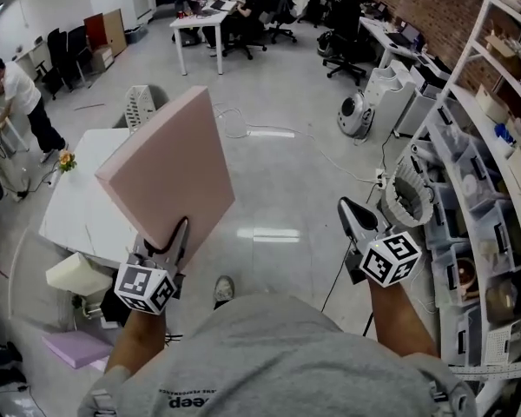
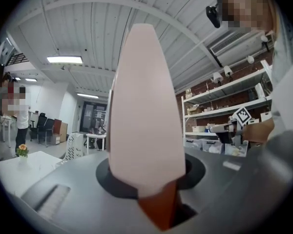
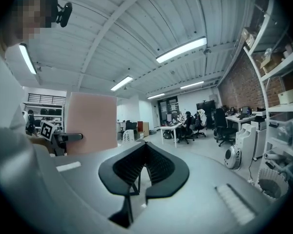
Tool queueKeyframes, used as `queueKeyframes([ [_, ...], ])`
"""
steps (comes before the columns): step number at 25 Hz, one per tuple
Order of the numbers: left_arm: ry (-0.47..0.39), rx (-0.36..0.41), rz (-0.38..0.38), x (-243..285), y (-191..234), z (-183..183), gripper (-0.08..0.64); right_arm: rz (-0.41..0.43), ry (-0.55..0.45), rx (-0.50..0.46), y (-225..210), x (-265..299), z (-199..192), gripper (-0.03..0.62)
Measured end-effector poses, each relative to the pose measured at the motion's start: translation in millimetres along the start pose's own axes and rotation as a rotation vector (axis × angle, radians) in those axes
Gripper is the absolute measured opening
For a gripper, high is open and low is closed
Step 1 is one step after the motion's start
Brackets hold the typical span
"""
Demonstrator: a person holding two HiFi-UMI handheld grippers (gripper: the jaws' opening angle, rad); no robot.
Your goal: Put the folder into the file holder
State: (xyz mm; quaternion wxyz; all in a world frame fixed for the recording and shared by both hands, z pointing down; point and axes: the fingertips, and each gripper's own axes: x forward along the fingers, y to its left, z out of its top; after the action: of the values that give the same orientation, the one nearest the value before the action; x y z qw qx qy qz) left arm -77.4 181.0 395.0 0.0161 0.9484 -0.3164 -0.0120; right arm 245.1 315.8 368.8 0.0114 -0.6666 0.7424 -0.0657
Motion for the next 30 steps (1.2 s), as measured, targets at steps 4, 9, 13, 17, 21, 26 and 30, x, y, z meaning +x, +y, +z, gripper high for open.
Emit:
queueKeyframes([
  [4,-0.002,-0.004,-0.066,70,76,8,0.200,-0.038,-0.010,0.012,2,87,14,0.005],
  [9,-0.007,0.007,-0.109,134,164,26,0.199,-0.058,-0.024,0.001,8,187,39,0.005],
  [13,-0.003,-0.011,-0.114,168,218,28,0.199,-0.067,-0.011,-0.002,6,247,46,0.005],
  [17,0.013,-0.007,-0.116,198,252,20,0.199,-0.074,0.017,0.013,-5,293,39,0.005],
  [21,0.024,-0.020,-0.116,230,269,13,0.199,-0.069,0.046,0.024,-26,326,32,0.005],
  [26,0.043,-0.026,-0.097,274,276,2,0.199,-0.038,0.055,0.042,-64,363,25,0.005],
  [30,0.046,-0.021,-0.062,317,268,1,0.201,0.006,0.053,0.061,-114,392,26,0.005],
])
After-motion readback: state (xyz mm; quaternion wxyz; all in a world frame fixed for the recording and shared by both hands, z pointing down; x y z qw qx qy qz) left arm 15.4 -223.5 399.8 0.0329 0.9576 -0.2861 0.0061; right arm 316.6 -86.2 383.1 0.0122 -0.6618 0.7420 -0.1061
